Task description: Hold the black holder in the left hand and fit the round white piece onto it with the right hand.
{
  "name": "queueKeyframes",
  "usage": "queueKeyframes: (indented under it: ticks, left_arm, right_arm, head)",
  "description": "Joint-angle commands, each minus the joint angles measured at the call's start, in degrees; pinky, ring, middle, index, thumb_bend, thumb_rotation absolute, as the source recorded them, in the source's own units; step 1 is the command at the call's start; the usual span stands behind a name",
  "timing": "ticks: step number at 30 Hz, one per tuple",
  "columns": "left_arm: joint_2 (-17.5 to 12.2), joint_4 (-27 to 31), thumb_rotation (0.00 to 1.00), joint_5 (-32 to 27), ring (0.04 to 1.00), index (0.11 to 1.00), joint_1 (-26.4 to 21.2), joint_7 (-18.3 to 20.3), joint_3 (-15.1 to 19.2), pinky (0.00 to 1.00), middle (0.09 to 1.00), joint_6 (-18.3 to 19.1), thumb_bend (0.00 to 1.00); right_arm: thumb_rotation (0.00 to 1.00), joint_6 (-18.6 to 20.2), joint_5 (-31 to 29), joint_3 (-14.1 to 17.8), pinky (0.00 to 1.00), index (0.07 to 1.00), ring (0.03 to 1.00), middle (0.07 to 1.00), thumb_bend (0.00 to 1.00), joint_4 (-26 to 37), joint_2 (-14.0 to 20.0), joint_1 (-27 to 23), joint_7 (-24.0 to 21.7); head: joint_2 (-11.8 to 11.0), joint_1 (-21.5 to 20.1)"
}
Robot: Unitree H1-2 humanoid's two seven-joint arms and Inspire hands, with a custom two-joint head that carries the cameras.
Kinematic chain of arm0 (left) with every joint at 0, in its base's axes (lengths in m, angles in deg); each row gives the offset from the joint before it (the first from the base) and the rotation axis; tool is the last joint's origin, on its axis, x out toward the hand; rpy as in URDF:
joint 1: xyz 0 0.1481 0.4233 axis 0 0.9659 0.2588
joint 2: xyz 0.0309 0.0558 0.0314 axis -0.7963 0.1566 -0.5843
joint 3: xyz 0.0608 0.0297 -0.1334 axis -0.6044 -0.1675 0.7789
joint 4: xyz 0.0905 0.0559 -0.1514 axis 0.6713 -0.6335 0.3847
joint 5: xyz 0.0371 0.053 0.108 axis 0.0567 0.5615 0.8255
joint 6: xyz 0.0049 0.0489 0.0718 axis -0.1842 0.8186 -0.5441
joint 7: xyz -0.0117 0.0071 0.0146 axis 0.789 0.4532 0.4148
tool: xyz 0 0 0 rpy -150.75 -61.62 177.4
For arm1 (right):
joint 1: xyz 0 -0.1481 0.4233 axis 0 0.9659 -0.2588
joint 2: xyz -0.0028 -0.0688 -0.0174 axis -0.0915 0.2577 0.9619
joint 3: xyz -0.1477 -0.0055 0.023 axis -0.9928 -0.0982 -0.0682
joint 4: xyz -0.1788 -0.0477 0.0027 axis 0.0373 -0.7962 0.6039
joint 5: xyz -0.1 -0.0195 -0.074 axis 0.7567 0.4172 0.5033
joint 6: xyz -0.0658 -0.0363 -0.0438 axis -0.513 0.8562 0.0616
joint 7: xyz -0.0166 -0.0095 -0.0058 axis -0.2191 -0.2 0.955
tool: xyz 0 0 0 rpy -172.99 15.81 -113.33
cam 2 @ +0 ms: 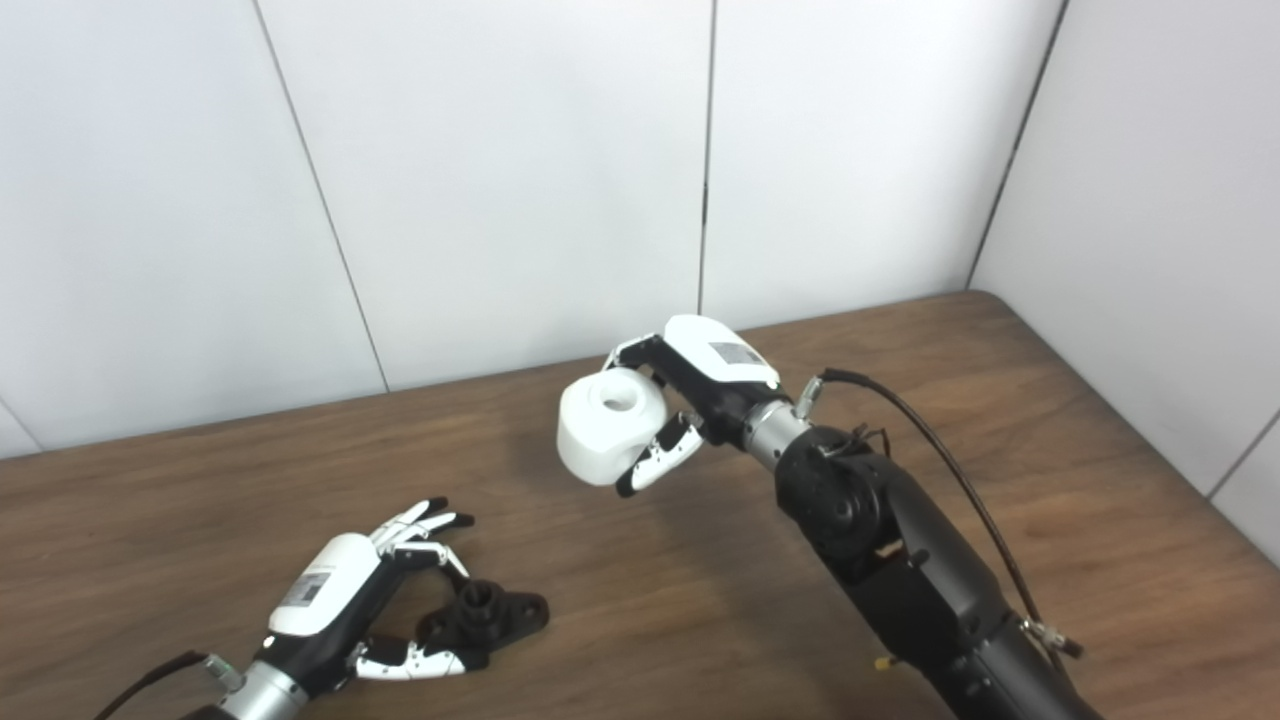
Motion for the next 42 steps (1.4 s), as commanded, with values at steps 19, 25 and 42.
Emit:
queueKeyframes:
  ticks: [19,25,42]
  left_arm:
    - [2.8,-5.1,0.05,4.5,0.973,0.484,5.6,3.7,-4.1,0.95,0.889,5.7,0.52]
    - [3.2,-5.1,0.05,4.4,0.973,0.484,5.6,3.8,-4.1,0.94,0.891,6.1,0.52]
    - [3.8,-3.9,0.05,4.0,0.981,0.484,5.8,4.9,-4.2,0.97,0.895,7.7,0.52]
  right_arm:
    - [0.13,-2.0,-0.7,-2.0,0.62,0.48,0.742,0.717,0.52,11.5,-2.0,-0.4,-7.5]
    - [0.13,-2.5,-0.1,-3.5,0.6,0.48,0.741,0.714,0.52,11.0,-2.9,-0.3,-8.7]
    - [0.13,-6.2,2.0,-6.6,0.6,0.48,0.747,0.724,0.52,5.3,-5.1,0.0,-8.9]
  head:
    - [2.7,5.8]
    - [3.2,6.2]
    - [3.9,6.6]
